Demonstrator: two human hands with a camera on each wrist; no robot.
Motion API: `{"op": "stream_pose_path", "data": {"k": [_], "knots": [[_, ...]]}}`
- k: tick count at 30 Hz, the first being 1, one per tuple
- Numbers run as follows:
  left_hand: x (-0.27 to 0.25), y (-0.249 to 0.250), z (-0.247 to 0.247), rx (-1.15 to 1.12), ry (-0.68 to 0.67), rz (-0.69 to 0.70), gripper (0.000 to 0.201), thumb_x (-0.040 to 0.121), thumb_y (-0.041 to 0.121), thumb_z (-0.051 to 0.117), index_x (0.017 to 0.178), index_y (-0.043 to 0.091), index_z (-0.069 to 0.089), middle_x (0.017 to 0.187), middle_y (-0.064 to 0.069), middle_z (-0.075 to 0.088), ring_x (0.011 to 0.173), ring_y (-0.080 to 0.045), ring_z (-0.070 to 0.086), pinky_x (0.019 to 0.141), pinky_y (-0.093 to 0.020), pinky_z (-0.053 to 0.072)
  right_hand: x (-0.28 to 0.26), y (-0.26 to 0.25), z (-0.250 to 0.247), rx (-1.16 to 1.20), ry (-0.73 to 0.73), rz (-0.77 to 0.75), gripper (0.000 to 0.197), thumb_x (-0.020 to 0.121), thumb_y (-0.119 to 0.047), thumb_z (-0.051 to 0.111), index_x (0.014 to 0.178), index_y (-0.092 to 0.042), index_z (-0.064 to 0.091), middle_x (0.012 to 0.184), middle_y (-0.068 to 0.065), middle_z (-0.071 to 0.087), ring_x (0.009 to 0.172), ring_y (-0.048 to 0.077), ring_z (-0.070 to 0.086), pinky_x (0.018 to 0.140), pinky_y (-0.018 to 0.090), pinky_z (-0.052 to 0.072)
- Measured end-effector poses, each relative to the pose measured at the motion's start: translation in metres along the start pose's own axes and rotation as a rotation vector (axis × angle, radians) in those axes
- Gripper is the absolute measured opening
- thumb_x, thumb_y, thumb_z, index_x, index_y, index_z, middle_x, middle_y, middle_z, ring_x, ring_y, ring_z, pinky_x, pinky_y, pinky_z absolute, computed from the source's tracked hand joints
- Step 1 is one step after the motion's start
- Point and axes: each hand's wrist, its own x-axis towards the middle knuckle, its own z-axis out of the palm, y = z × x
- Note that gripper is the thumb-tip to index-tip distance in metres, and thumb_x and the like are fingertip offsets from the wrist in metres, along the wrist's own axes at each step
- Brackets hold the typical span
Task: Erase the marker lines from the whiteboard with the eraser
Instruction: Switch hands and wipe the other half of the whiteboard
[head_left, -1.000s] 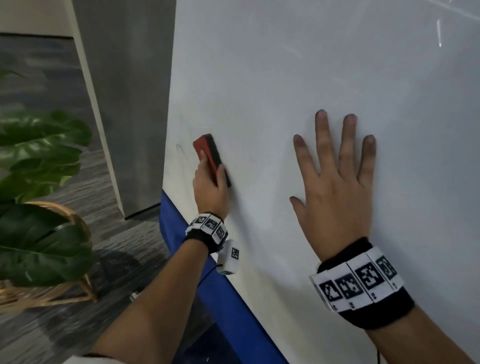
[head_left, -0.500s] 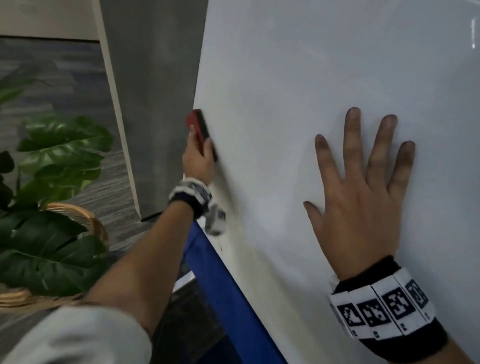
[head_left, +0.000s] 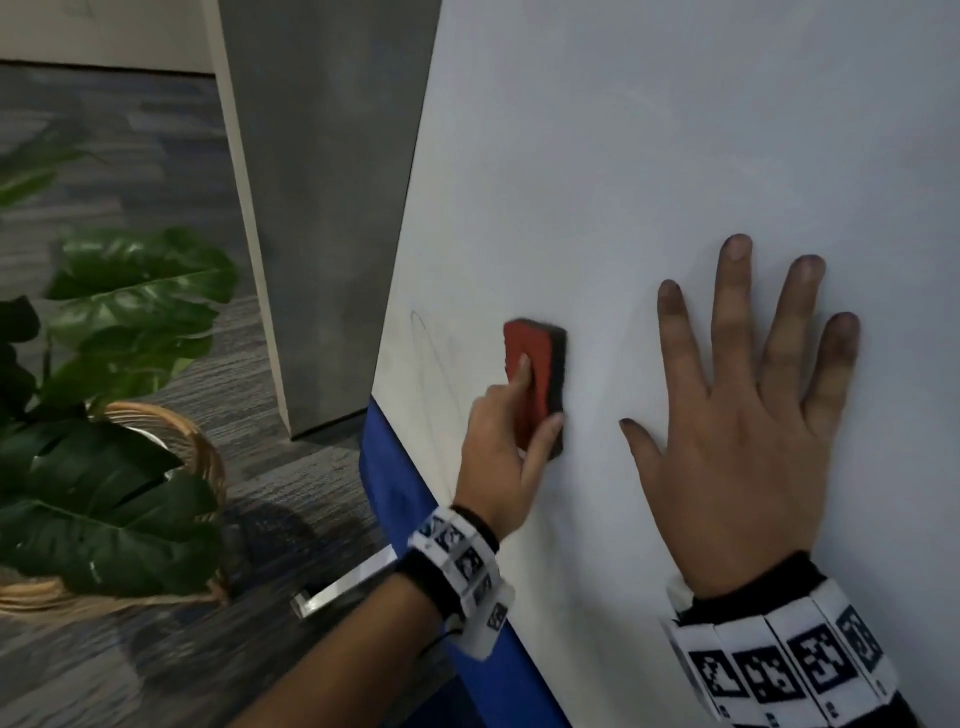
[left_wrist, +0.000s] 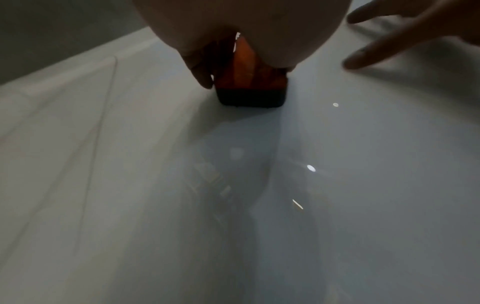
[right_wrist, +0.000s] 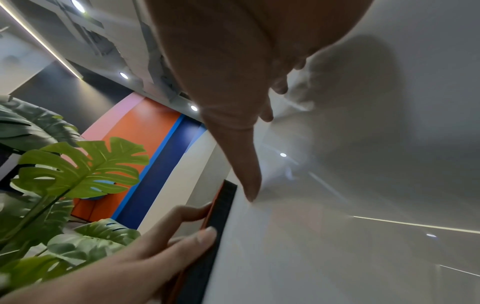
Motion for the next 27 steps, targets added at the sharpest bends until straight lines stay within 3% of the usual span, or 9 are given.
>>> {"op": "stream_pose_path", "data": {"k": [3, 6, 10, 15, 18, 20, 23, 25, 27], "knots": [[0.074, -0.011, -0.025, -0.06, 0.15, -0.187, 0.055, 0.104, 0.035, 0.055, 0.154, 0.025, 0.035, 0.128, 0.004, 0.062, 0.112, -0.013, 0.062, 0.089, -0.013, 0.044, 0.002, 0.0, 0.001, -0.002, -0.004, -0.004, 0.106, 0.08, -0.038, 0.081, 0.163, -0.014, 0.019, 0.171, 0.014, -0.005, 0.154, 0.038, -0.012, 0.121, 0.046, -0.024], [0.141, -0.054, -0.06, 0.052, 0.247, -0.434, 0.055, 0.106, 0.04, 0.049, 0.155, 0.021, 0.035, 0.137, -0.012, 0.063, 0.122, -0.034, 0.062, 0.091, -0.026, 0.045, 0.001, -0.002, 0.001, 0.003, -0.007, -0.008, 0.107, 0.079, -0.038, 0.082, 0.163, -0.014, 0.02, 0.171, 0.014, -0.004, 0.154, 0.038, -0.01, 0.121, 0.046, -0.024], [0.134, -0.094, -0.065, 0.114, 0.185, -0.687, 0.059, 0.106, 0.045, 0.044, 0.159, 0.024, 0.028, 0.145, -0.018, 0.057, 0.129, -0.043, 0.055, 0.106, -0.043, 0.043, -0.001, 0.001, 0.002, 0.02, 0.002, -0.027, 0.107, 0.08, -0.039, 0.082, 0.163, -0.015, 0.019, 0.171, 0.013, -0.004, 0.154, 0.035, -0.012, 0.121, 0.044, -0.024], [0.081, -0.054, -0.031, 0.081, 0.204, -0.425, 0.06, 0.104, 0.049, 0.046, 0.156, 0.025, 0.031, 0.131, -0.011, 0.066, 0.116, -0.036, 0.063, 0.1, -0.044, 0.051, 0.002, -0.01, 0.003, 0.024, 0.011, 0.029, 0.11, 0.078, -0.033, 0.085, 0.163, -0.014, 0.018, 0.171, 0.014, -0.007, 0.155, 0.042, -0.008, 0.12, 0.048, -0.024], [0.061, -0.012, -0.02, 0.036, 0.164, -0.18, 0.061, 0.103, 0.047, 0.052, 0.156, 0.026, 0.031, 0.132, 0.002, 0.062, 0.116, -0.019, 0.058, 0.1, -0.032, 0.049, 0.006, -0.02, 0.006, 0.042, 0.023, 0.056, 0.11, 0.077, -0.028, 0.086, 0.163, -0.013, 0.019, 0.17, 0.016, -0.006, 0.153, 0.049, -0.005, 0.118, 0.049, -0.025], [0.067, -0.017, -0.027, 0.037, 0.159, -0.136, 0.06, 0.102, 0.045, 0.054, 0.155, 0.026, 0.032, 0.138, 0.004, 0.06, 0.119, -0.016, 0.057, 0.102, -0.028, 0.046, 0.008, -0.023, 0.008, 0.042, 0.017, 0.05, 0.11, 0.077, -0.029, 0.086, 0.163, -0.013, 0.019, 0.17, 0.017, -0.007, 0.153, 0.05, -0.004, 0.118, 0.05, -0.025], [0.077, -0.077, -0.038, 0.02, 0.199, -0.423, 0.058, 0.103, 0.049, 0.049, 0.155, 0.028, 0.032, 0.136, -0.007, 0.064, 0.119, -0.031, 0.063, 0.101, -0.039, 0.051, 0.009, -0.024, 0.011, 0.038, 0.008, 0.029, 0.109, 0.078, -0.03, 0.085, 0.163, -0.014, 0.019, 0.17, 0.016, -0.009, 0.153, 0.049, -0.005, 0.118, 0.051, -0.024], [0.056, -0.12, -0.033, -0.028, 0.182, -0.752, 0.057, 0.106, 0.044, 0.047, 0.156, 0.023, 0.031, 0.143, -0.014, 0.059, 0.126, -0.038, 0.059, 0.103, -0.038, 0.045, 0.009, -0.024, 0.013, 0.031, 0.0, 0.016, 0.109, 0.079, -0.032, 0.085, 0.163, -0.014, 0.017, 0.17, 0.015, -0.01, 0.154, 0.048, -0.006, 0.118, 0.05, -0.024], [0.015, -0.148, -0.018, -0.081, 0.116, -0.914, 0.056, 0.108, 0.039, 0.045, 0.157, 0.017, 0.03, 0.147, -0.017, 0.054, 0.129, -0.039, 0.055, 0.103, -0.035, 0.042, 0.008, -0.023, 0.014, 0.025, -0.011, 0.009, 0.109, 0.08, -0.034, 0.084, 0.163, -0.015, 0.016, 0.17, 0.014, -0.011, 0.154, 0.045, -0.007, 0.118, 0.049, -0.025]]}}
